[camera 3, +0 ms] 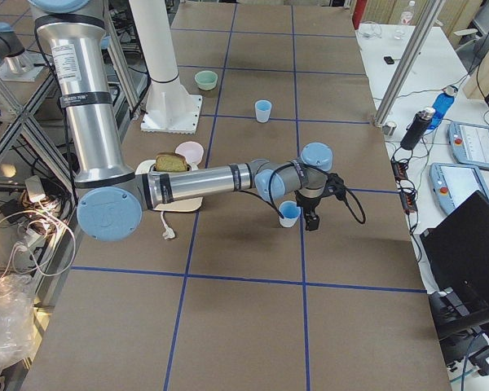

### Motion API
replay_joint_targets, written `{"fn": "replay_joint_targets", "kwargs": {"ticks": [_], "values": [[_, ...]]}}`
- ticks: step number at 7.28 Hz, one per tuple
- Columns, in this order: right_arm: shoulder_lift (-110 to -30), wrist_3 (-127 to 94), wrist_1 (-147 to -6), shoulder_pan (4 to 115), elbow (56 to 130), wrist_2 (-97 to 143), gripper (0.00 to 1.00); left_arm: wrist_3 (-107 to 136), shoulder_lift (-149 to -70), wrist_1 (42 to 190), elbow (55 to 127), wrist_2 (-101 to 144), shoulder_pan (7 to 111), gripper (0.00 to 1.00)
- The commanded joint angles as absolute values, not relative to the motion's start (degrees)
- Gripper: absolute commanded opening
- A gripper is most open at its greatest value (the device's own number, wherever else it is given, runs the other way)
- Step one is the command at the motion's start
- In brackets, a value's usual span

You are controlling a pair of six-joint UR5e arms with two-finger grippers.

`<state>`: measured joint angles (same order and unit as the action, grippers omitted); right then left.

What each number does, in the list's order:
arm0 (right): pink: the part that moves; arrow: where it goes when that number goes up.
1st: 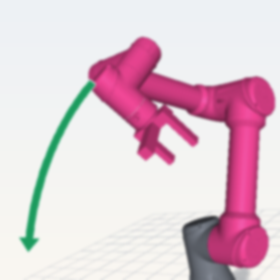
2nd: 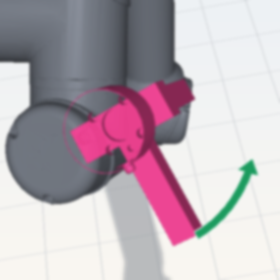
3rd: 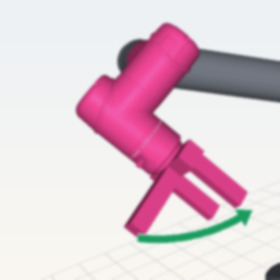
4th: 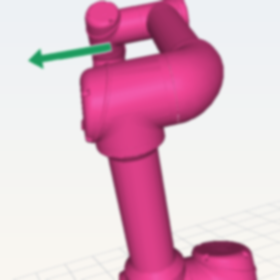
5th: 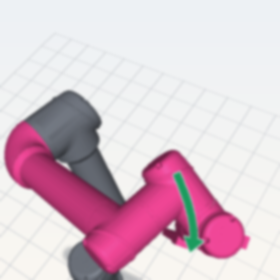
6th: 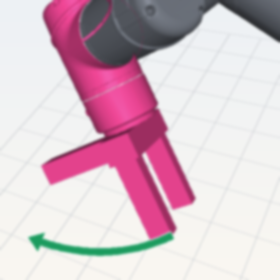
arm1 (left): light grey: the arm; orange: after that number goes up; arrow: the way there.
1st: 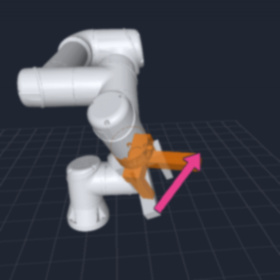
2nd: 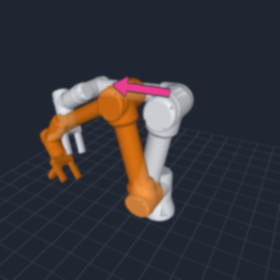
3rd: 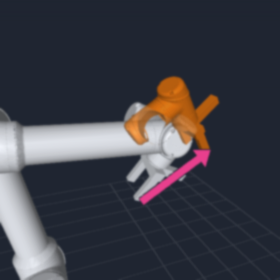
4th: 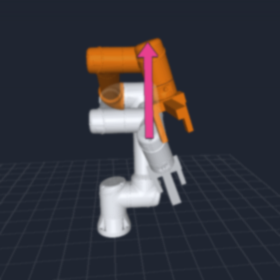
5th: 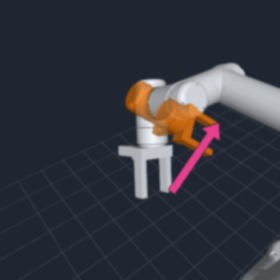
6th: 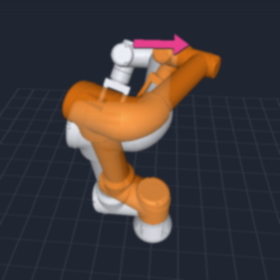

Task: Stack blue cups with both arms

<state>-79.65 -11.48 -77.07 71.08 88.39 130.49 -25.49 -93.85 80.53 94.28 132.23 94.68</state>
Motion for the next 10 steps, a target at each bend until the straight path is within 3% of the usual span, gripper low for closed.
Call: {"fn": "replay_joint_targets", "kwargs": {"ticks": [1,2,4,5,6,7,10], "values": [[-78.84,-11.95,-77.08,67.6,87.45,128.33,1.0,-25.66,-93.16,80.68,94.13,132.28,94.92,0.98],[-78.84,-11.95,-77.08,66.89,87.02,128.32,0.99,-25.75,-93.16,80.77,94.22,132.28,94.92,0.98],[-78.93,-12.04,-72.72,65.83,83.52,128.23,0.77,-25.75,-93.16,80.86,94.31,132.54,94.92,0.98],[-79.1,-13.09,-69.73,65.83,81.93,128.32,0.54,-25.75,-93.16,80.86,94.22,132.54,94.92,0.98],[-79.1,-15.27,-69.35,65.22,82.18,128.41,0.15,-25.84,-93.16,80.86,94.22,132.63,94.92,0.98],[-79.1,-15.55,-69.17,64.69,82.53,128.5,0.0,-25.84,-93.16,80.86,94.22,132.71,94.83,0.98],[-79.1,-15.64,-69.17,64.69,84.72,129.11,0.0,-25.75,-93.16,80.08,93.96,132.8,94.92,0.98]]}}
